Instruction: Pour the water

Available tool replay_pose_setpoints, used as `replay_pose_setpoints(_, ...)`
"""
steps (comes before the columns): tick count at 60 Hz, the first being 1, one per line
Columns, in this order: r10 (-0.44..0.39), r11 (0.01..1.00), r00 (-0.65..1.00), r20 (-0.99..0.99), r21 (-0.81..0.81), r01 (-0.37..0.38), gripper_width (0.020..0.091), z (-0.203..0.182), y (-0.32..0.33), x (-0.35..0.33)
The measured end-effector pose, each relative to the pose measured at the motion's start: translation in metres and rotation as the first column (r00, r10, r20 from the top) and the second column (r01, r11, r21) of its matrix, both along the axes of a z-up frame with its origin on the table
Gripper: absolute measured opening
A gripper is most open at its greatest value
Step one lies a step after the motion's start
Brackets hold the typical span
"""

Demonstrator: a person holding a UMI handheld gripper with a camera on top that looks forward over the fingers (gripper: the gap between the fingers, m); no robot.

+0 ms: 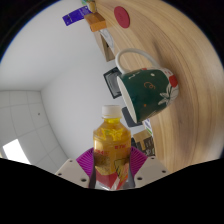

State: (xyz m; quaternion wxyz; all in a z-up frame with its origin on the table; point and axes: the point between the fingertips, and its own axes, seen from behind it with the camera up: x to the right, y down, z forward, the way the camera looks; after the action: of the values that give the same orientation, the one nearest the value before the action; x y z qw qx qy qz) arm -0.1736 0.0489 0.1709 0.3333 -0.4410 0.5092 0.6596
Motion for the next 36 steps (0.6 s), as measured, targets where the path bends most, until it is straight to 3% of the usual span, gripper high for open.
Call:
replay_pose_setpoints(12, 0.017, 0.999, 1.0, -0.002, 0.043, -0.017, 0.0453, 0.018, -0.002, 0.001)
replay_pose_setpoints(16, 0.01, 0.991, 0.991, 0.132, 0.131, -0.027, 0.0453, 0.043, -0.006, 0.001)
replay_pose_setpoints(20, -0.092, 0.97, 0.925, 0.369, 0.244, 0.0, 0.0454, 0.075, -0.012, 0.015)
replay_pose_setpoints(25, -0.3, 0.923, 0.701, 0.647, 0.383, 0.042, 0.0455, 0.114, -0.021, 0.053)
replay_pose_setpoints(30, -0.496, 0.864, 0.306, 0.812, 0.498, 0.079, 0.0456, 0.138, -0.028, 0.109)
replay_pose_setpoints(33, -0.561, 0.828, 0.084, 0.824, 0.558, 0.054, 0.0453, 0.141, -0.041, 0.146)
replay_pose_setpoints(36, -0.544, 0.831, -0.109, 0.832, 0.552, 0.071, 0.0454, 0.148, -0.028, 0.17)
